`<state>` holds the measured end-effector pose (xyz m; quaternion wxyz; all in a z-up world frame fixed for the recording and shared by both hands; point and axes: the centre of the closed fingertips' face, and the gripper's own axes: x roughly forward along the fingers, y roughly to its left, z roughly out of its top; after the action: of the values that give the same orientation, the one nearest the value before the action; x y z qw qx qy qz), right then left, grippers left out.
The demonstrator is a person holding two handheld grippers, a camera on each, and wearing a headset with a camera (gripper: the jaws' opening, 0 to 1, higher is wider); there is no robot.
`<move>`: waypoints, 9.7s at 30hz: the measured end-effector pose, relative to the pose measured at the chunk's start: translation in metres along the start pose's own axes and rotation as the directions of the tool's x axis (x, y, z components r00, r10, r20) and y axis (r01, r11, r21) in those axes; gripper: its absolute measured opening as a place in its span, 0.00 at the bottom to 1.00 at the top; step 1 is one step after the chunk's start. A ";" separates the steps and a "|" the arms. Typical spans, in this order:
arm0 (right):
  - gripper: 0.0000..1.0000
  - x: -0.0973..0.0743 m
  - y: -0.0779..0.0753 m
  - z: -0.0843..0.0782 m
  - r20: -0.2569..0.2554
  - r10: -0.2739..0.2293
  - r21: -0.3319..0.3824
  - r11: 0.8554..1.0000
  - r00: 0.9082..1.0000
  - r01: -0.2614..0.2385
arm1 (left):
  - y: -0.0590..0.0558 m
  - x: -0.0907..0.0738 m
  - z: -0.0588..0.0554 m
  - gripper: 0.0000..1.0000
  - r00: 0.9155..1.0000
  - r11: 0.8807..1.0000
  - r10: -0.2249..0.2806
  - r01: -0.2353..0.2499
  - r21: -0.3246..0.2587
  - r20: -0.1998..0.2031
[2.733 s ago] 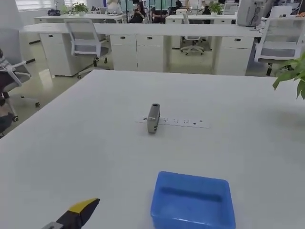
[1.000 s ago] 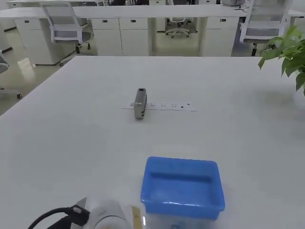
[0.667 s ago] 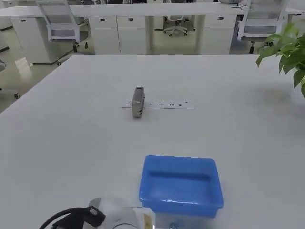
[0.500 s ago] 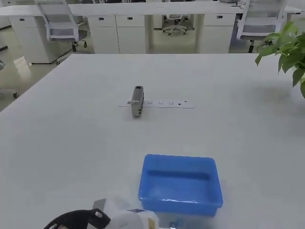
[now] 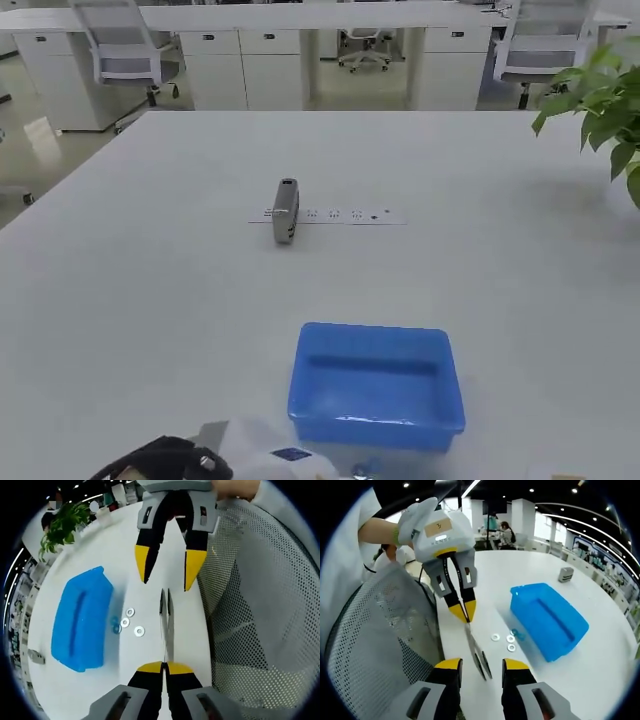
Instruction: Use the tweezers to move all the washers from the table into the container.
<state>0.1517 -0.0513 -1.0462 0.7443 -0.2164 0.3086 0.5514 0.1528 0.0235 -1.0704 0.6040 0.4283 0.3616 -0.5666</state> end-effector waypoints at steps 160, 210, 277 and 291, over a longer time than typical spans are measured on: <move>0.03 -0.040 -0.153 0.088 0.335 -0.177 0.426 0.904 0.925 0.019 | 0.039 -0.132 0.026 0.85 0.484 0.530 0.789 -0.226 -0.817 0.378; 0.04 0.002 -0.158 0.056 0.246 -0.235 0.366 0.921 0.940 0.134 | 0.044 -0.144 0.006 0.81 0.431 0.448 0.849 -0.276 -0.851 0.307; 0.04 0.023 -0.061 0.042 0.258 -0.084 0.317 0.948 0.962 -0.003 | 0.042 -0.142 0.009 0.79 0.442 0.465 0.837 -0.267 -0.844 0.321; 0.02 0.018 -0.054 0.031 0.196 -0.097 0.162 0.985 0.976 0.065 | 0.041 -0.143 0.011 0.79 0.437 0.471 0.836 -0.260 -0.843 0.332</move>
<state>0.2133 -0.0349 -1.0375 0.8082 -0.1133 0.2637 0.5142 0.1794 0.0670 -0.9298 0.9635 0.0126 0.0952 -0.2498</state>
